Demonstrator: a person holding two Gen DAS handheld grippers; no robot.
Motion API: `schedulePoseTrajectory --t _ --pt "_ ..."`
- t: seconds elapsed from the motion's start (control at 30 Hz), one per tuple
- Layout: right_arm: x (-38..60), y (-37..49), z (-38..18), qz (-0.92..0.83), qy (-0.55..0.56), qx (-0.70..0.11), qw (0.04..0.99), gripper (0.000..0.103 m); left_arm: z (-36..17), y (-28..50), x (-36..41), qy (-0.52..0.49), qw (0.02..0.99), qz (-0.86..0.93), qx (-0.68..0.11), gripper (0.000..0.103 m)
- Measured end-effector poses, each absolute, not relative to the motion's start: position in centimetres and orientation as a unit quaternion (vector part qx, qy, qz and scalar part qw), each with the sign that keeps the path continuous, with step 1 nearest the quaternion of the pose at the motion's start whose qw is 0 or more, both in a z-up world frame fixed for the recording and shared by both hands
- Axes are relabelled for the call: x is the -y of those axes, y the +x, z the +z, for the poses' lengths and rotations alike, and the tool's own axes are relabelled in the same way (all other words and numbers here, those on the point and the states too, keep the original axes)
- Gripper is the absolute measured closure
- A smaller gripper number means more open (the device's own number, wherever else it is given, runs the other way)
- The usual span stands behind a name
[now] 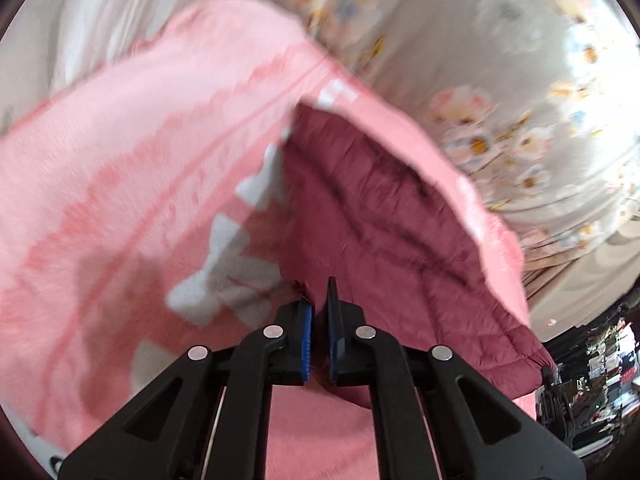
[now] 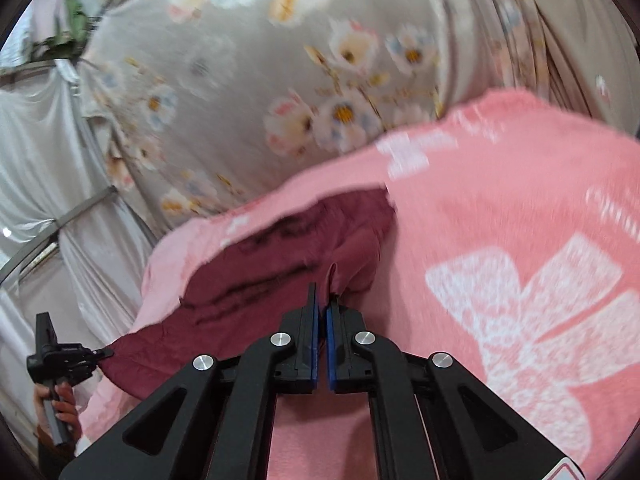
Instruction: Fold large clothes
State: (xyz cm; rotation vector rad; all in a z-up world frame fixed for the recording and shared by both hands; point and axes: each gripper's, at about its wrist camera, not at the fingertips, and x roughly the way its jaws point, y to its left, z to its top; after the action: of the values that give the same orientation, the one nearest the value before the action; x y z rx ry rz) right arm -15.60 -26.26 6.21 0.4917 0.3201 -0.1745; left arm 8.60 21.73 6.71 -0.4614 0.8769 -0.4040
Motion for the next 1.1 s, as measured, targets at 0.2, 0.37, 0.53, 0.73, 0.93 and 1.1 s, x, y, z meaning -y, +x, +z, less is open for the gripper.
schedulePoseTrajectory --t 0.2,0.37,0.53,0.73,0.93,1.1 --pt "25.5 -20.5 13.2 -0.070 0.230 -0.049 0.969 0.100 13.7 4.1 -23.9 -0.221 0.892 -0.204 -0.338 0.099" --pt "27.3 -16.3 16.3 -0.088 0.215 -0.021 0.972 0.100 17.8 6.3 -21.3 -0.185 0.912 -0.213 -0.296 0.098" --pt "31.8 -5.5 14.0 -0.127 0.245 -0.083 0.958 0.100 17.0 16.8 -15.6 -0.124 0.925 -0.165 -0.319 0.097" --pt "36.7 7.8 6.1 -0.183 0.271 -0.202 0.923 0.100 9.3 29.1 -9.1 -0.036 0.913 -0.085 -0.398 0.097" --pt "38.5 14.3 -0.8 -0.206 0.264 -0.285 0.898 0.100 0.6 35.3 -6.7 -0.005 0.882 -0.056 -0.467 0.096" --pt "39.2 16.0 -4.3 -0.203 0.273 -0.331 0.880 0.100 -3.7 36.7 -6.3 0.001 0.874 -0.059 -0.482 0.092"
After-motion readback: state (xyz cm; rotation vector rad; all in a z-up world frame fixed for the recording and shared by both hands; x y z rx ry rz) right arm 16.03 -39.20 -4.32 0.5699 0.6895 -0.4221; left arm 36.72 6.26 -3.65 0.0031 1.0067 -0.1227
